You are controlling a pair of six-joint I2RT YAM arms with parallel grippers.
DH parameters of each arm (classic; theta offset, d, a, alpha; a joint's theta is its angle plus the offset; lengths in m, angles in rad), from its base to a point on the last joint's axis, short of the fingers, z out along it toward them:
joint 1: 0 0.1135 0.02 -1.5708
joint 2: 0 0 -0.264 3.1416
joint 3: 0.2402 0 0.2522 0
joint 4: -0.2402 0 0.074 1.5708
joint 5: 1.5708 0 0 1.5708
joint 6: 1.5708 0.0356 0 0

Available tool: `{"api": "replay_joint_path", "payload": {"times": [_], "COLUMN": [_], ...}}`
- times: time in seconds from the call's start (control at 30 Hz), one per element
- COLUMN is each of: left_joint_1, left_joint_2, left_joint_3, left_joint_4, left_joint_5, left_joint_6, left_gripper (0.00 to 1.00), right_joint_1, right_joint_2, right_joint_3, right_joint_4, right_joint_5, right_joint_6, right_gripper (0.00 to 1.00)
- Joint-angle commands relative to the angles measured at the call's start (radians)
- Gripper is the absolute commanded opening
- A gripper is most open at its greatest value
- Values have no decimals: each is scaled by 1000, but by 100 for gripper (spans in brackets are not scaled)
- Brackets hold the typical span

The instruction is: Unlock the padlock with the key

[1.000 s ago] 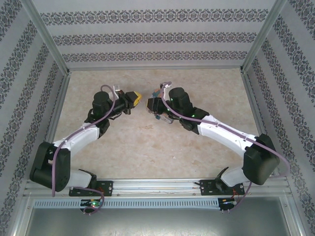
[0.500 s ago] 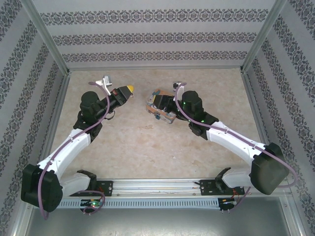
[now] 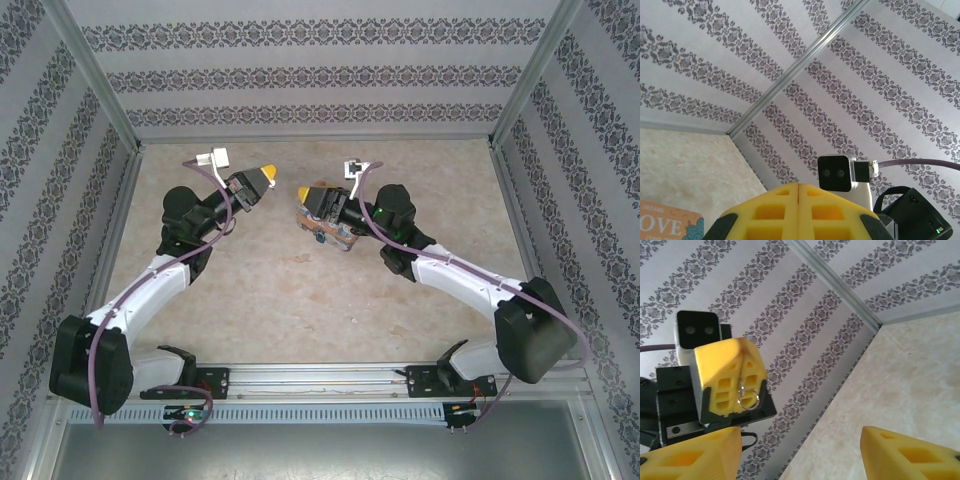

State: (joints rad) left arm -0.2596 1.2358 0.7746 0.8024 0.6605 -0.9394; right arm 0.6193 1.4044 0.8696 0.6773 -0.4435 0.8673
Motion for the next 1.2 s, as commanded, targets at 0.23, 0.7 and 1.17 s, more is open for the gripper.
{"api": "replay_joint_path", "payload": {"times": [0.23,0.7,1.17], "left_joint_1": [9,9,9], "left_joint_2": [27,43,49], "left_joint_3": [22,15,4], "left_joint_4": [138,157,185], "left_joint_5": [69,77,79], "left_joint_6": [-71,-85,-93], "left_gripper": [0,0,0], "right_joint_1": [41,70,73], "right_joint_2": [65,152,194], "right_joint_3": [78,188,223], "right_joint_4": [99,98,91], "right_joint_5": [-68,-110,-123], "right_joint_6": [-4,16,38], "right_gripper": [61,43,8]}}
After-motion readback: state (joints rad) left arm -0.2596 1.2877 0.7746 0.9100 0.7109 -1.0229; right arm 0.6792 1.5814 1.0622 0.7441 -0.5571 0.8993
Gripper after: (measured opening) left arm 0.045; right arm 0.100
